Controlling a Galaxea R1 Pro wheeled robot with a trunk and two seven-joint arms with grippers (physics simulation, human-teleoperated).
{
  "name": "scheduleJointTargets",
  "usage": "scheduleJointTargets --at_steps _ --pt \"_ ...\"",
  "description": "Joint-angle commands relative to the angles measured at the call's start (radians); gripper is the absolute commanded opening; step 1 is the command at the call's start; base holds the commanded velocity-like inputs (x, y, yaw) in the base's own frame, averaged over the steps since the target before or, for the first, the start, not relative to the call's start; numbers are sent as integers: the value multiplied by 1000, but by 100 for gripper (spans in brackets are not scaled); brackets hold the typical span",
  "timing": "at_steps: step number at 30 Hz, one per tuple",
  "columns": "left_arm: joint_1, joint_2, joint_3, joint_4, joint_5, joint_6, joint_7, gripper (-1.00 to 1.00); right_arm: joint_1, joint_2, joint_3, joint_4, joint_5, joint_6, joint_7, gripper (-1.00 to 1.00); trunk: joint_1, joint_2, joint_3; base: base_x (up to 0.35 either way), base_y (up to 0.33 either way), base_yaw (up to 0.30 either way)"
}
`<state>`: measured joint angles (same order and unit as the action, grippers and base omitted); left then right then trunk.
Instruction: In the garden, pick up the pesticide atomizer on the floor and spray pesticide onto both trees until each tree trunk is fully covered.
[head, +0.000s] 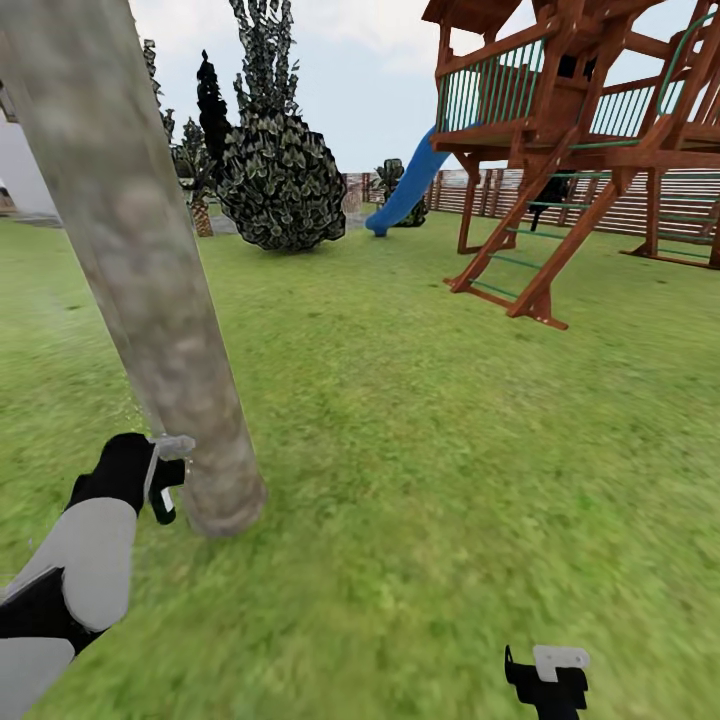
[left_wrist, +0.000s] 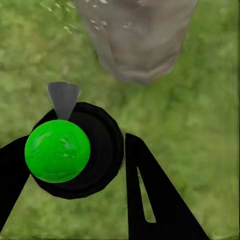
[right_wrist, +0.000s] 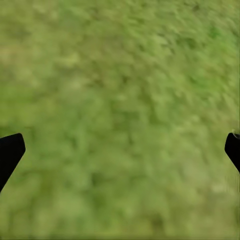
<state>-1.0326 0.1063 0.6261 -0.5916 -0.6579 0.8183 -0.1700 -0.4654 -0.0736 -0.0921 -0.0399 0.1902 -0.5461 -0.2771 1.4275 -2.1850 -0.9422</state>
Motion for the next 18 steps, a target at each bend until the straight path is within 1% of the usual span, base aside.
scheduleJointTargets --at_steps 1,3,5,7,8,9,11,18 --pt "-14 1 -3 0 -6 16 -1 -100 0 0 0 0 0 0 0 100 0 0 0 0 0 0" --pt "-29 4 -6 -1 -7 30 -1 -100 0 0 0 0 0 0 1 100 0 0 0 0 0 0" --pt "-40 26 -9 -1 -7 35 -2 -100 0 0 0 0 0 0 0 100 0 0 0 0 0 0" --pt "-69 34 -9 -1 -8 37 -2 -100 1 0 0 0 0 0 0 100 0 0 0 0 0 0" --pt "-78 34 -10 -1 -10 43 -2 -100 0 0 0 0 0 0 0 100 0 0 0 0 0 0" --pt "-78 32 -11 -1 -13 61 -2 -100 0 0 0 0 0 0 0 100 0 0 0 0 0 0" --pt "-75 30 -12 -1 -14 69 -3 -100 0 0 0 0 0 0 1 100 0 0 0 65 -45 0" --pt "-72 30 -14 -1 -14 68 -3 -100 0 0 0 0 0 0 1 100 0 0 0 224 -160 0"
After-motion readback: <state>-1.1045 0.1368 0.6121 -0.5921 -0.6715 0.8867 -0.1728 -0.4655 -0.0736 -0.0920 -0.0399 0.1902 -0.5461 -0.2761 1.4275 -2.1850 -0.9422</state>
